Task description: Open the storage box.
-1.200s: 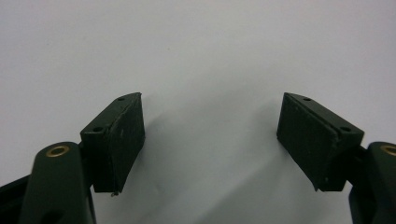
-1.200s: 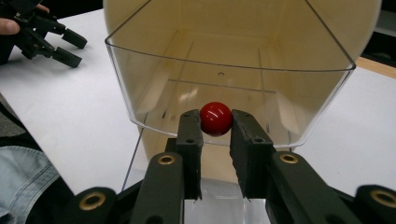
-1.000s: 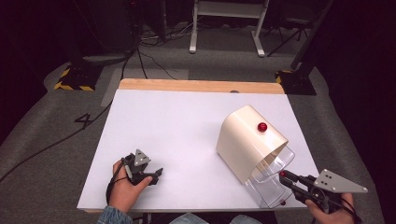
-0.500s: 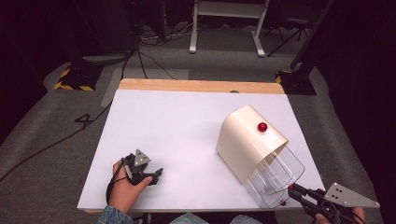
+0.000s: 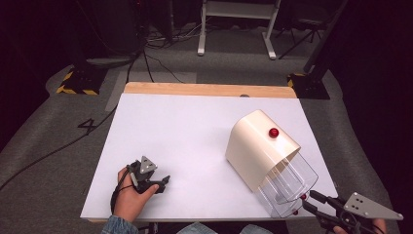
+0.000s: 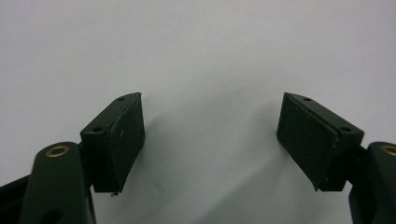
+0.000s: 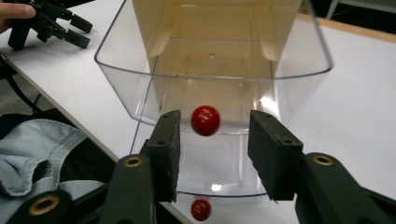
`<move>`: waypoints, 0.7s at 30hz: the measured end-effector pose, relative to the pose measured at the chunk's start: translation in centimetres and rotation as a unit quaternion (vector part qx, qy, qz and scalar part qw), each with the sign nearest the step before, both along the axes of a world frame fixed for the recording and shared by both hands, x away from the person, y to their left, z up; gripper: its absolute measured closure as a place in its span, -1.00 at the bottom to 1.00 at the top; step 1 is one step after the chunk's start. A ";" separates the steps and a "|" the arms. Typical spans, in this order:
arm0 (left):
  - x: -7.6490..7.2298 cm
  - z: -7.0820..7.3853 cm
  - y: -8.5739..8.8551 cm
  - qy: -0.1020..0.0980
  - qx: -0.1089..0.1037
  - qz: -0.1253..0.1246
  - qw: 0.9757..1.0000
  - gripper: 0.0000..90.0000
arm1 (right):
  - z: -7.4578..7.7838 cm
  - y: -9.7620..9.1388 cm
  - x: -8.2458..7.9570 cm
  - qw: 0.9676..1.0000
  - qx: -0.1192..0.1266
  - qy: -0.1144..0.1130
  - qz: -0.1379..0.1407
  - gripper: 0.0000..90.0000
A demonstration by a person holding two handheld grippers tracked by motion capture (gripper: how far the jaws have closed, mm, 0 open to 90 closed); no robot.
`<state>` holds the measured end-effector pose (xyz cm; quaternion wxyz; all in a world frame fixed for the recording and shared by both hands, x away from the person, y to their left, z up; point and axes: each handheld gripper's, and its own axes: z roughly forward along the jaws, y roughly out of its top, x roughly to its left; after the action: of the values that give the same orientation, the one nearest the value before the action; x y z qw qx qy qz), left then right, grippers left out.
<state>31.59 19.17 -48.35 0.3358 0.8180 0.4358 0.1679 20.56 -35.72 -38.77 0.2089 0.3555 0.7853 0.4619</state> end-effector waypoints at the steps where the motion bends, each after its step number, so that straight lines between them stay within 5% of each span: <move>1: 0.0 0.0 0.0 -0.001 0.000 0.001 1.000 -0.48 | 0.3 -0.2 0.0 1.000 -0.003 -0.004 0.000 0.17; 14: 0.0 0.0 0.0 -0.003 0.002 -0.001 1.000 -0.47 | 2.2 -4.2 1.4 0.998 -0.031 -0.006 -0.045 0.14; 21: -0.4 0.2 0.6 0.003 0.002 0.013 1.000 -0.45 | 0.9 -6.1 4.2 0.996 -0.027 0.014 -0.078 -0.02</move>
<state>31.14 19.79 -48.14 0.3306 0.8135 0.4469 0.1708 24.71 -41.84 -37.86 0.2431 0.4161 0.7702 0.4179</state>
